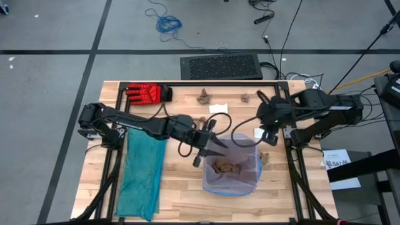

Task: Place trash/remove bag and relplace
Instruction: Adjust the black trash bin on the table

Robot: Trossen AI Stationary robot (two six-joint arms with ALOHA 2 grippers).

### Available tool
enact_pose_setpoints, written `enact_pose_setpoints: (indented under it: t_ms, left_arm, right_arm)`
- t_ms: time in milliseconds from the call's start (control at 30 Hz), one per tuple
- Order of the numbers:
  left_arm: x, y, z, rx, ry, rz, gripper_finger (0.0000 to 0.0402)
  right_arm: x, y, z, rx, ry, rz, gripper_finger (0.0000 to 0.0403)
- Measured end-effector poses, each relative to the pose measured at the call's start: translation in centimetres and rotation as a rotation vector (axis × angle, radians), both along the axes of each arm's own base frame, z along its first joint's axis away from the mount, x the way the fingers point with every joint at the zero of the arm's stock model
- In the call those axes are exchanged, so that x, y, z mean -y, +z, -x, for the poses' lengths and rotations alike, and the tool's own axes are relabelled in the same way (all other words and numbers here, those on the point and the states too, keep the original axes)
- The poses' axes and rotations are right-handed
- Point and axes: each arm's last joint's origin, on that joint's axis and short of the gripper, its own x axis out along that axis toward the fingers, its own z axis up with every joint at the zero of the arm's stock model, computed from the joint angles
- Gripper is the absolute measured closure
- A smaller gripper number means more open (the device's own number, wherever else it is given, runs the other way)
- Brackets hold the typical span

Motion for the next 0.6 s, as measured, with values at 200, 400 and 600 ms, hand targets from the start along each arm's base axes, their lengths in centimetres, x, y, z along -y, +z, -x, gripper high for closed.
enact_pose_setpoints:
  t_ms: [200, 400, 600]
  left_arm:
    - [-0.6, 1.9, 3.1, -0.101, 0.267, -0.144, 0.0307]
    - [-1.4, 2.9, 6.4, -0.244, 0.384, -0.175, 0.0387]
    - [-2.4, 3.2, 9.5, -0.294, 0.551, -0.164, 0.0399]
  right_arm:
    - [-1.1, -0.9, 0.5, -0.070, 0.036, -0.227, 0.0388]
    - [-3.2, -4.2, 0.5, -0.220, 0.032, -0.268, 0.0401]
    - [-6.2, -7.1, -1.5, -0.063, 0.132, -0.312, 0.0402]
